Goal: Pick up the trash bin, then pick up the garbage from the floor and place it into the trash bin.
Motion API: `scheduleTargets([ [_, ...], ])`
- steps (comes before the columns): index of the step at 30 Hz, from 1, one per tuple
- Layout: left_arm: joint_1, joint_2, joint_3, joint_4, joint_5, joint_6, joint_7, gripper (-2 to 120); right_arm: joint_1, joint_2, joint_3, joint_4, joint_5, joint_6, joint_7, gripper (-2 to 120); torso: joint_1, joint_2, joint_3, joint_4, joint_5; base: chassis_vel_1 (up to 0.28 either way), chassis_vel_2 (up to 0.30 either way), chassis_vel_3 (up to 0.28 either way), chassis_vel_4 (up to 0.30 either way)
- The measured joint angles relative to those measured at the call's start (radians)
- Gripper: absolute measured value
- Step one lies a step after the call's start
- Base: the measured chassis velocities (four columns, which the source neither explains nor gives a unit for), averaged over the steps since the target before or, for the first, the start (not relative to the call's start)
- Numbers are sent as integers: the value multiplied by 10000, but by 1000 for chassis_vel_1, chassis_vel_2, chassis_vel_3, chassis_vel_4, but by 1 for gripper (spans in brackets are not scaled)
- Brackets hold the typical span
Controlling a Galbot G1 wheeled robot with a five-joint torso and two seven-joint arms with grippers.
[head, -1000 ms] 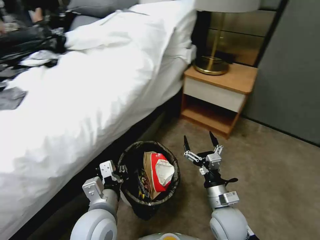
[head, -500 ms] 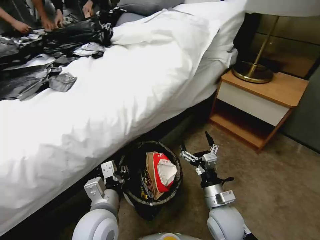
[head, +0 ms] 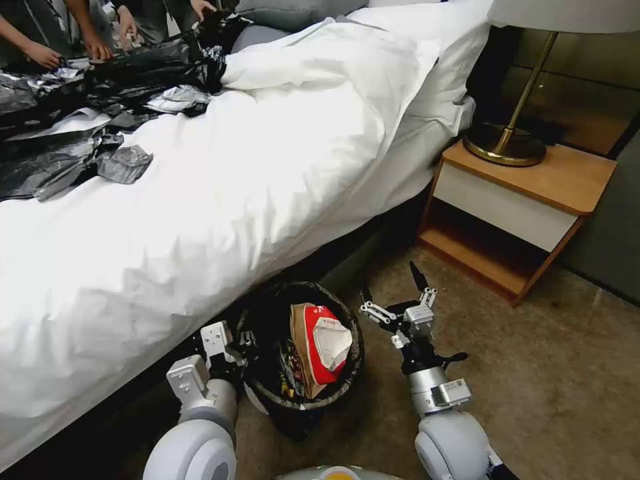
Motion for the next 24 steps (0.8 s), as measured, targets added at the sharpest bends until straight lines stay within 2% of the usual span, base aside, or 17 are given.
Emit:
scheduleTargets([
  [24, 78, -25, -98, -152, 37, -160, -23, 91, 215, 126, -79, 53, 185, 95, 164, 100, 1, -1, 0, 0, 0, 7, -5, -4, 6],
])
